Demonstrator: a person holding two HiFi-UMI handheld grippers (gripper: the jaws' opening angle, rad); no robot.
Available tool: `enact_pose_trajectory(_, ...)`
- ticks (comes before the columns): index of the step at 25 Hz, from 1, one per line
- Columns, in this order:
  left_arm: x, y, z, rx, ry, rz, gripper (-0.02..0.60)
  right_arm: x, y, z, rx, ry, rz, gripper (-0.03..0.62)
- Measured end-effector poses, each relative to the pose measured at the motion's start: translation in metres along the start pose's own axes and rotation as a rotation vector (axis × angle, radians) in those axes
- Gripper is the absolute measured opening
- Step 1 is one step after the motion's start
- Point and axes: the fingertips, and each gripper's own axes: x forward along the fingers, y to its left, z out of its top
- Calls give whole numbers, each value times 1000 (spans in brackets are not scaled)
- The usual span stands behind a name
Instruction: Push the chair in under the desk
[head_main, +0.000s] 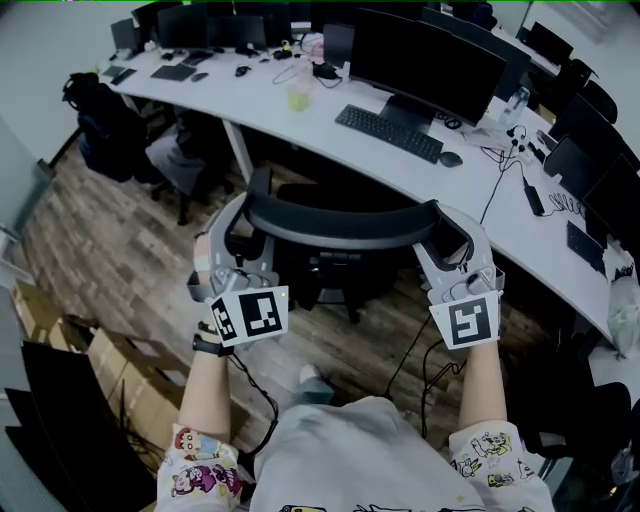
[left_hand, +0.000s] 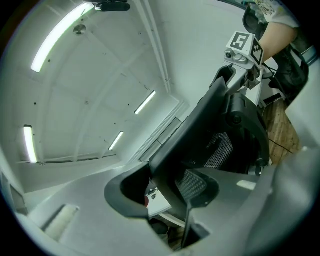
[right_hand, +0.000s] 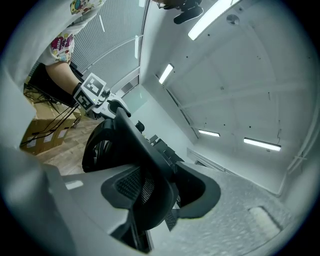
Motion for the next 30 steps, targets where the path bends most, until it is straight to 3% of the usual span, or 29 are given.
enact_pose_trajectory(7,22,15,-21,-69,-22,1,173,22,0,4,14,19,-35,187)
enact_pose_trajectory(11,31,21,-24,-29,-56,-21,172,30,2,9,18,31,-61,187)
enact_pose_trajectory(22,54,30,-42,-64,-63,0,170,56,-2,5,18,39,-71,189)
enact_pose_trajectory(26,74,37,-47,-18,-83,-16,170,72,-3,3,14,39,-72,187)
enact_pose_trajectory(30,95,48,-59,-30,-82,-8,170,92,-5,2,35,33,-87,187)
